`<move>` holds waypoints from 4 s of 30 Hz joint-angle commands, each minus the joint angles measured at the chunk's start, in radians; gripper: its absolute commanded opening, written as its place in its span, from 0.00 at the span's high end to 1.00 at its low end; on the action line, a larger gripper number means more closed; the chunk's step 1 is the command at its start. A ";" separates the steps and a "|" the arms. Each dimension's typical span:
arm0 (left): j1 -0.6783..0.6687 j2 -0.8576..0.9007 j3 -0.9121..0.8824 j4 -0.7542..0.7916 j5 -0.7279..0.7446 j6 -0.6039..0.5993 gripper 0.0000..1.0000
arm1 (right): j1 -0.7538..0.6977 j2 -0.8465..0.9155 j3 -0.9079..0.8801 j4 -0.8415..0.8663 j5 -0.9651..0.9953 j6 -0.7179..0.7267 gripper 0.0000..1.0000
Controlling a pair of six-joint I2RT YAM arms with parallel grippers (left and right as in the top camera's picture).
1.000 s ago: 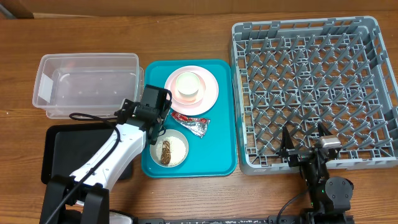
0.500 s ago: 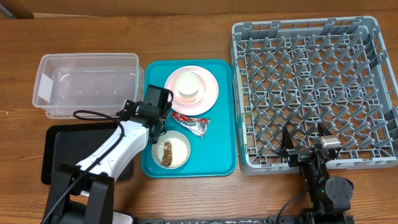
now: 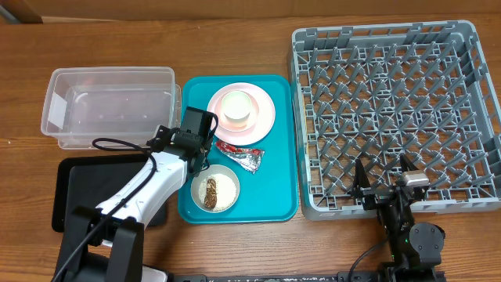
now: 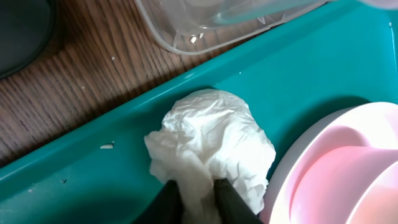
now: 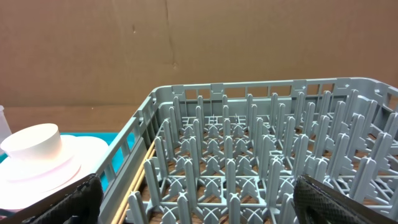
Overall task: Sort waste into correct bins and load items into the dishwasher
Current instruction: 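Carry the tissue left and drop it into the clear plastic bin, then move the left gripper to the red-and-silver wrapper and grasp it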
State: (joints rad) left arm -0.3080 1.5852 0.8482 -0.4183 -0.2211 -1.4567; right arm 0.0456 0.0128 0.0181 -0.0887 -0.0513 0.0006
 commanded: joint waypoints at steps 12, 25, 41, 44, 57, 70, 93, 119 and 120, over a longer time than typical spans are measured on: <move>-0.005 -0.183 0.031 -0.005 -0.018 0.209 0.96 | -0.008 -0.010 -0.010 0.008 0.005 0.003 0.00; 0.098 -0.456 0.032 0.127 -0.073 0.562 0.96 | -0.008 -0.010 -0.010 0.008 0.005 0.003 0.00; 0.486 -0.213 0.032 0.278 0.000 0.825 0.96 | -0.008 -0.010 -0.010 0.008 0.005 0.003 0.00; 0.507 -0.150 0.032 0.343 0.040 0.864 0.96 | -0.008 -0.010 -0.010 0.008 0.005 0.003 0.00; 0.516 -0.072 0.032 0.419 0.038 0.905 0.69 | -0.008 -0.010 -0.010 0.008 0.005 0.003 0.00; 0.515 -0.196 0.121 0.231 0.356 0.991 0.46 | -0.008 -0.010 -0.010 0.008 0.005 0.003 0.00; 0.000 -0.200 0.184 -0.222 0.346 0.904 0.43 | -0.008 -0.010 -0.010 0.007 0.005 0.003 0.00; -0.033 0.081 0.184 -0.118 0.291 0.665 0.59 | -0.008 -0.010 -0.010 0.008 0.005 0.003 0.00; -0.033 0.092 0.184 -0.114 0.291 0.663 0.59 | -0.008 -0.010 -0.010 0.008 0.005 0.003 0.00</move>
State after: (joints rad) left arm -0.3389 1.6432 1.0218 -0.5407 0.0845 -0.7513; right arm 0.0456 0.0128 0.0181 -0.0883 -0.0509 -0.0002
